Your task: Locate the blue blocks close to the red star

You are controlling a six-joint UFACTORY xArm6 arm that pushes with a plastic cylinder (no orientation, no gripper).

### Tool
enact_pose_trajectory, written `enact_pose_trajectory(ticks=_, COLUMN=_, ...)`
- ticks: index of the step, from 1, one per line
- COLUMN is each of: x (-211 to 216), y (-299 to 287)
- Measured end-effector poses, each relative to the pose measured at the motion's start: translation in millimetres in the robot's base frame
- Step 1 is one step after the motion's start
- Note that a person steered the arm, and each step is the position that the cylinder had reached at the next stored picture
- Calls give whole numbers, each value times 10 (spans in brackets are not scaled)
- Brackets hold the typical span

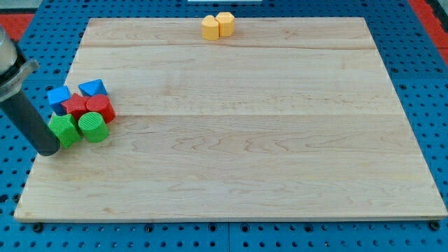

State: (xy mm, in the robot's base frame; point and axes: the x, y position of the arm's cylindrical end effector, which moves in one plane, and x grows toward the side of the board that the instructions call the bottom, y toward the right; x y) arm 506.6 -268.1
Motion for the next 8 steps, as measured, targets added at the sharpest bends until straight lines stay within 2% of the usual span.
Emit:
enact_pose_trajectory(ticks=3, x=-423, y=20)
enact_pose_trajectory(ticks=4, x=-137, y=-349)
enact_pose_trajectory(ticks=5, x=-406, y=-361)
enact_pose_trajectory(ticks=6, x=-882, y=-291)
enact_pose_trajectory(ticks=8, x=-939, y=-355)
